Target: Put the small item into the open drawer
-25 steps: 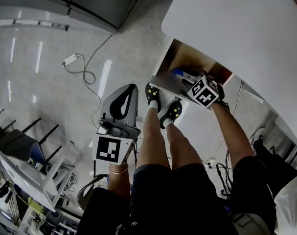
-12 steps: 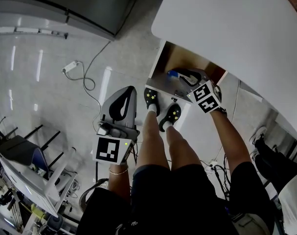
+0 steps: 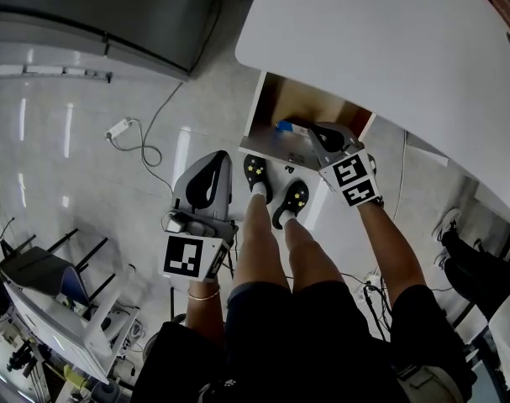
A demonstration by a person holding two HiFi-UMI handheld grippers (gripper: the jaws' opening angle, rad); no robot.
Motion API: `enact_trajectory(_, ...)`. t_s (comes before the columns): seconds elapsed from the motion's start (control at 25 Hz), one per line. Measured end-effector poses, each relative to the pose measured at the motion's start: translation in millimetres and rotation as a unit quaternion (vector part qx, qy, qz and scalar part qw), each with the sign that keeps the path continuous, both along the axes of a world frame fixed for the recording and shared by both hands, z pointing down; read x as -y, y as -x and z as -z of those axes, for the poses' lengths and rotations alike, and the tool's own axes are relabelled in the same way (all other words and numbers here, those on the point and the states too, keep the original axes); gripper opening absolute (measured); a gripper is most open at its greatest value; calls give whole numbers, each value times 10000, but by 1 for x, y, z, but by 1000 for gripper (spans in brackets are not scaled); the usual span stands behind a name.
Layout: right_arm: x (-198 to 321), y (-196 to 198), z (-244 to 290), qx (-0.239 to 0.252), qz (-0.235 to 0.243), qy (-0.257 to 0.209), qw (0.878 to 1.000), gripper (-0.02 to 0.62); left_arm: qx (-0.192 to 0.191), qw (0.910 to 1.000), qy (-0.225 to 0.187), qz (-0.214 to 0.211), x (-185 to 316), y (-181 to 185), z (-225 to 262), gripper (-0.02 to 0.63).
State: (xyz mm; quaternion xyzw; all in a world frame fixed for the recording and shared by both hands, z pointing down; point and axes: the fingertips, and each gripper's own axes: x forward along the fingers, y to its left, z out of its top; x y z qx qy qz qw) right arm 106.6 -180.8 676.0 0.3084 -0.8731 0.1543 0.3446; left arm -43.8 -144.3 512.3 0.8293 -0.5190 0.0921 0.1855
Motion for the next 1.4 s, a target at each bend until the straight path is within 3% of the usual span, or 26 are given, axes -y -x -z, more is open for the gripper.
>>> enact_trajectory(0.48, -17, -37, 67, 656, -1066, -361, 9915, 11, 31, 9995, -99, -299, -16, -30, 15, -3)
enact_trajectory(0.76, -30, -48, 98, 1008, -1306, -417, 9854, 11, 91, 9989, -156, -435, -26, -43, 30, -3)
enact_trajectory(1.0, -38, -61, 134, 1443, -1752, -458, 9728, 11, 127, 9984, -230, -496, -33, -50, 49, -3)
enact_trajectory(1.4, -55, -82, 180, 1759, -2068, -658, 9602, 10, 153, 9972, -368, -638, -44, -69, 82, -3)
